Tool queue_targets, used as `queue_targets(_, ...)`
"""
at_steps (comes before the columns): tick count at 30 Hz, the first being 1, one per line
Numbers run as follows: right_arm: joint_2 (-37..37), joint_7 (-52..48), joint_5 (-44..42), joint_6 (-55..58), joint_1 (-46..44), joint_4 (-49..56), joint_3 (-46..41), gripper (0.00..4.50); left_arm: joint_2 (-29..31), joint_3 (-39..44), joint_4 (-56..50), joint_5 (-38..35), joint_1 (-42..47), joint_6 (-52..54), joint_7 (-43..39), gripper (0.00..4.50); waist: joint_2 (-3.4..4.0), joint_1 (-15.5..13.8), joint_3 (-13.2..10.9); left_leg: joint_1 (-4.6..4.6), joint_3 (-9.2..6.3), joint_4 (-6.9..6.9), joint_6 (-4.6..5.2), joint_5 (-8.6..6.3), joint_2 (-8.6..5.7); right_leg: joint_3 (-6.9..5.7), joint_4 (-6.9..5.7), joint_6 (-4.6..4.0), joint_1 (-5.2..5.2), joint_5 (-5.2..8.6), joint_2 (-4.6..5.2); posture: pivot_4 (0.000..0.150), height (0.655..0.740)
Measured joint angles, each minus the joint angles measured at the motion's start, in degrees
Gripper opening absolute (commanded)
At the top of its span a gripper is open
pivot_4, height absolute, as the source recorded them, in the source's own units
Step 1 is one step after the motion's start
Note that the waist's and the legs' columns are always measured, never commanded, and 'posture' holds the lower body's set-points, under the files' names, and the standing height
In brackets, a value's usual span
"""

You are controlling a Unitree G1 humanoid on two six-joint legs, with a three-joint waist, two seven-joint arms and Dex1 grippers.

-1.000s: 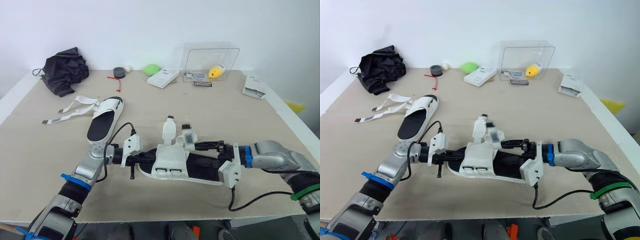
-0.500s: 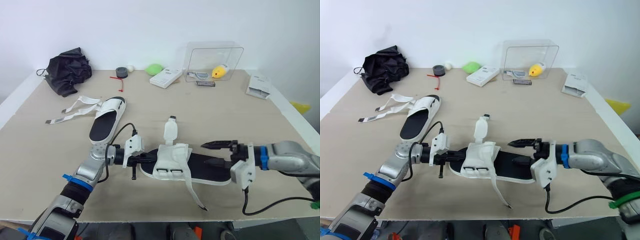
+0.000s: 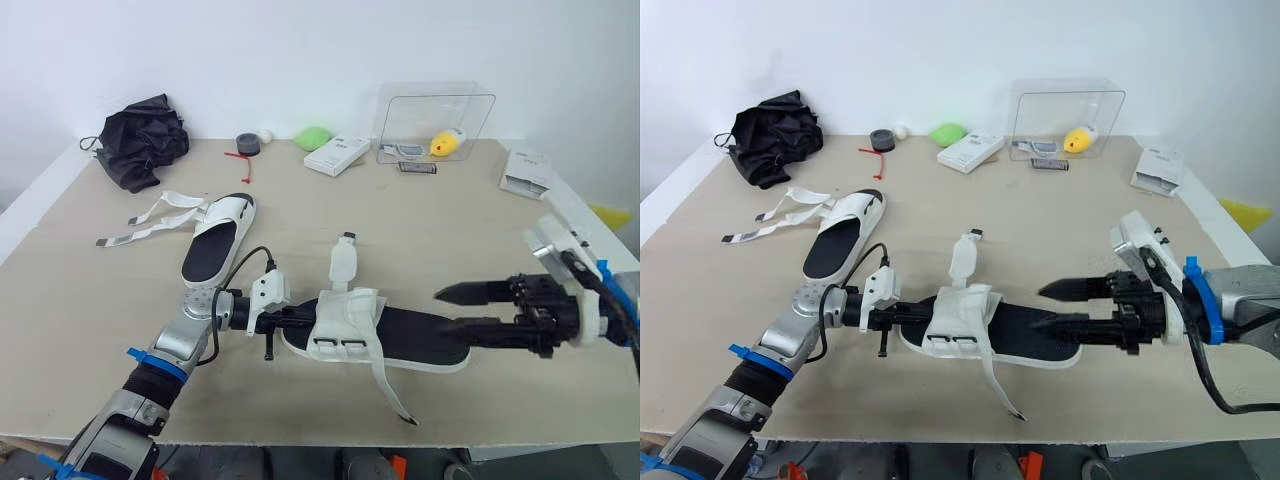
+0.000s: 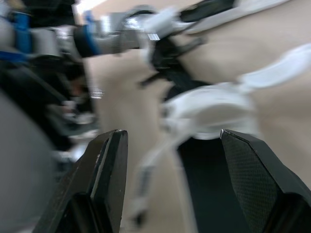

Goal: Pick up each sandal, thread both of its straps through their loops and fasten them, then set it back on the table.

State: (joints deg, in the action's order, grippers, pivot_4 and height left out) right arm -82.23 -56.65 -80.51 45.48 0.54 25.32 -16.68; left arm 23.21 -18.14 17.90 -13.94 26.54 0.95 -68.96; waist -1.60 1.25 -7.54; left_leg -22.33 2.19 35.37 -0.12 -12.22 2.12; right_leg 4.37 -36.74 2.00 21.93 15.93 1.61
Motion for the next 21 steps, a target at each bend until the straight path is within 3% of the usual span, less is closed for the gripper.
queue_targets(9, 2.42, 8.68, -1.63, 12.33, 6.39, 16.36, 3.71, 3.31, -0.01, 0.11, -1.25, -0.03, -0.96, 0.01, 0.64, 0.00, 0.00, 0.01, 0.01, -0.15, 0.00, 0.00, -0.05, -0.03, 0.03, -0.46, 0.06, 0.06, 0.07, 0.09, 0.31, 0.150, 0.7400)
queue_targets(16, 11.61, 22.89, 1.90, 16.87, -4.24, 14.15, 16.00, 3.31, 0.01, 0.34, -1.76, -0.04, -1.38, 0.24, 1.25, 0.00, -0.05, 0.04, 0.05, -0.24, -0.02, -0.02, -0.10, -0.06, 0.22, -1.03, 0.57, 0.05, 0.06, 0.07, 0.55, 0.150, 0.7400)
queue_targets(21, 11.44, 23.75, 2.89, 20.16, -6.06, 12.79, 16.99, 3.31, 0.04, 0.26, -3.29, -0.11, -1.99, 0.97, 1.12, 0.00, -0.03, -0.04, 0.09, -0.33, 0.04, -0.02, -0.15, -0.14, 0.22, -1.35, 0.58, 0.10, 0.07, 0.02, 0.76, 0.150, 0.7400)
